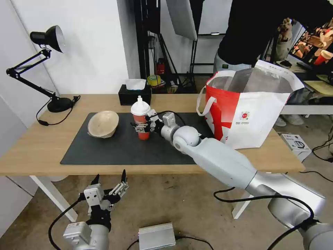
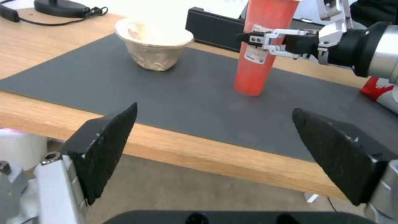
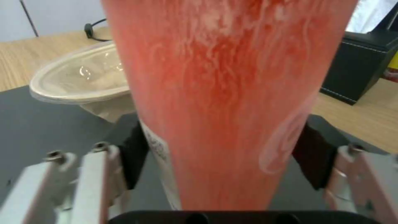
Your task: Pick up the trash from the table and place it into the takeout bag.
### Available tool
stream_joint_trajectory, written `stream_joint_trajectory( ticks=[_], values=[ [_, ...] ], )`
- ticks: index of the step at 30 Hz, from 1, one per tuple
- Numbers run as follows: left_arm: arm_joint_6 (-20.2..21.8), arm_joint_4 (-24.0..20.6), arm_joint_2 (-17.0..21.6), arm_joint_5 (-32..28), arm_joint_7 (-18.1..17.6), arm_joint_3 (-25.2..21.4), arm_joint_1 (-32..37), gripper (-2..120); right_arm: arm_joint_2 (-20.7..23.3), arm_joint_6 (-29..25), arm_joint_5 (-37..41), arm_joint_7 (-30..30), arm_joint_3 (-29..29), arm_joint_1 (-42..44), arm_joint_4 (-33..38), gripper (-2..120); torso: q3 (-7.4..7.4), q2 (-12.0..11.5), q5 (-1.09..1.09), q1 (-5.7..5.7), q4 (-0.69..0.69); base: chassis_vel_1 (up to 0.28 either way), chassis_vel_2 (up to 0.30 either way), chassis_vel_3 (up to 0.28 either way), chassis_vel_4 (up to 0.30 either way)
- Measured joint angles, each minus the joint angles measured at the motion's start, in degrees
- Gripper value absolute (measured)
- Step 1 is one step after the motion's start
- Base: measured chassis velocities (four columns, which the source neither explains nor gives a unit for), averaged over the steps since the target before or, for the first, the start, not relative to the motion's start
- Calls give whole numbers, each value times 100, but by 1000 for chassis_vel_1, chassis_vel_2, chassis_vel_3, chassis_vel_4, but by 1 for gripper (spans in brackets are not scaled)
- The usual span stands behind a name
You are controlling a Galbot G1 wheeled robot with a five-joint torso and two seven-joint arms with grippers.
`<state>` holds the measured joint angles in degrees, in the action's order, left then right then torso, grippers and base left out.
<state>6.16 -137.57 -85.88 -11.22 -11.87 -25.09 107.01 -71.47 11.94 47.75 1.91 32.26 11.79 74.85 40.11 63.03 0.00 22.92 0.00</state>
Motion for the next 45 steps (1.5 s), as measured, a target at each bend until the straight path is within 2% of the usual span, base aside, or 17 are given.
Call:
stream_joint_trajectory(
  ticks=[2, 4, 6, 9, 10, 11, 17, 28, 32, 38, 45],
  values=[
    [-4, 0, -1, 3, 1, -5, 2, 100, 36, 0, 9, -3, -2, 10, 53, 59, 0, 0, 0, 0, 0, 0, 0, 0, 0],
    [-5, 0, -11, 5, 1, -6, 5, 100, 59, -1, 11, -4, -4, 15, 73, 56, 0, 0, 0, 0, 0, 0, 0, 0, 0],
    [-12, -5, -44, 28, 2, 4, 17, 100, 130, -4, 16, -11, -18, 25, 128, 44, 0, 0, 0, 0, 0, 0, 0, 0, 0],
    [-13, -5, -54, 42, 3, 17, 25, 100, 163, -5, 18, -13, -24, 26, 156, 41, 0, 0, 0, 0, 0, 0, 0, 0, 0],
    [-14, -5, -59, 51, 4, 23, 27, 100, 198, -6, 21, -14, -26, 28, 184, 36, 0, 0, 0, 0, 0, 0, 0, 0, 0],
    [-18, -6, -73, 61, 4, 18, 18, 100, 350, -31, 65, -8, -47, 39, 315, 18, 0, 0, 1, 0, 0, 0, 0, 0, 0],
    [-28, -56, -72, 63, 4, 18, 34, 100, 721, -29, 325, -92, -171, 34, 778, 4, 0, 0, 1, 0, -1, 0, 0, 0, 0],
    [-40, -146, -12, 62, 4, -2, 89, 100, 1233, 31, 561, -239, -376, 48, 1508, 3, 0, 0, 2, 0, 0, 0, 0, 0, 0],
    [-41, -207, 23, 61, 2, -6, 131, 100, 1796, 170, 857, -441, -633, -74, 2231, 3, 0, 0, 1, 0, -1, 0, 0, 0, 0],
    [-41, -241, 29, 70, 1, 4, 155, 100, 2263, 295, 1073, -577, -860, -162, 2740, 3, -1, 0, 1, 0, -1, 0, 0, 0, 0],
    [-59, -282, 41, 146, -1, 13, 222, 100, 3249, 516, 1430, -782, -1656, 61, 3659, 3, -1, 0, 1, -1, -1, 0, 0, 0, 0]
  ],
)
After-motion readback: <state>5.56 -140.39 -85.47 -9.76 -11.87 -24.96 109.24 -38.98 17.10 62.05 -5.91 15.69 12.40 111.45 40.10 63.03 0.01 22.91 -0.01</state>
